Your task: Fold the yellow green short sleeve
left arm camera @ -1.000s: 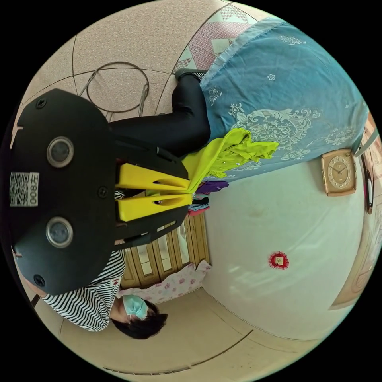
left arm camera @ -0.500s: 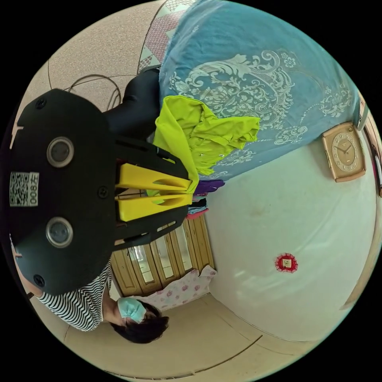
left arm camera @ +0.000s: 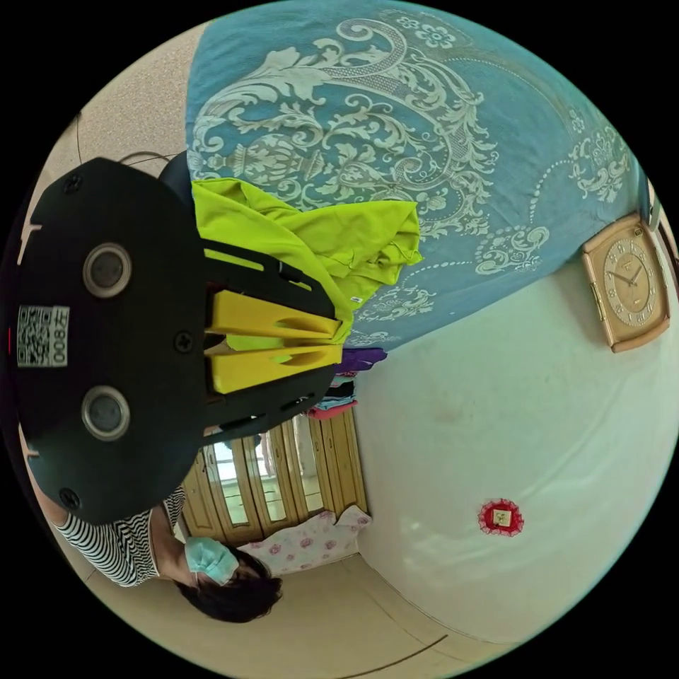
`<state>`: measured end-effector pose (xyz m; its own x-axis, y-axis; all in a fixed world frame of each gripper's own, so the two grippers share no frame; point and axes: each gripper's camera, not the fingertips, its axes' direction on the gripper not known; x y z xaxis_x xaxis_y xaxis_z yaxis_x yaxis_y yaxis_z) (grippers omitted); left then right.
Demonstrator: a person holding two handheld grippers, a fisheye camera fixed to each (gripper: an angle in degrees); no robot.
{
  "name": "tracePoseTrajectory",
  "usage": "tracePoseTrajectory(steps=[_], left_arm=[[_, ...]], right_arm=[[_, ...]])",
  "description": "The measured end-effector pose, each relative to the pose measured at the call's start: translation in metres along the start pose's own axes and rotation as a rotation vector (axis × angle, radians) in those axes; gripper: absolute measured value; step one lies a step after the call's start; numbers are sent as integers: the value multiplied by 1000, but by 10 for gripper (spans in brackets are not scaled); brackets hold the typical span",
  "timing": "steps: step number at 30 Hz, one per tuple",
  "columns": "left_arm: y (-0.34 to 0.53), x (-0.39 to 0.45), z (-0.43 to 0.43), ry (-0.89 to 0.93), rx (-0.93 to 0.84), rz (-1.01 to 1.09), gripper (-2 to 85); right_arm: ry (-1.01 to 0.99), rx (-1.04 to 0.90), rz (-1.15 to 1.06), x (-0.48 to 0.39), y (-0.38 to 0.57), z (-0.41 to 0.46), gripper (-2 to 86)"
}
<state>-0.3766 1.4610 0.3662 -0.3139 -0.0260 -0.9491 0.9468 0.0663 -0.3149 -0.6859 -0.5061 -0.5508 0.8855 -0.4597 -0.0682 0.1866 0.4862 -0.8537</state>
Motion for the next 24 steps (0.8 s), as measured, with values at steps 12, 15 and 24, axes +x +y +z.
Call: tracePoseTrajectory(steps=[12,15,24], left_arm=[[-115,-104,112,-56,17,-42,16],[-138,-130,137,-76,16,-52,16],[-188,-210,217,-122,31,-146,23]], right_arm=[[33,-43,10,39,-155,80,2],[43,-54,2,43,-189,99,3],[82,-79,104,80,-268,161,2]])
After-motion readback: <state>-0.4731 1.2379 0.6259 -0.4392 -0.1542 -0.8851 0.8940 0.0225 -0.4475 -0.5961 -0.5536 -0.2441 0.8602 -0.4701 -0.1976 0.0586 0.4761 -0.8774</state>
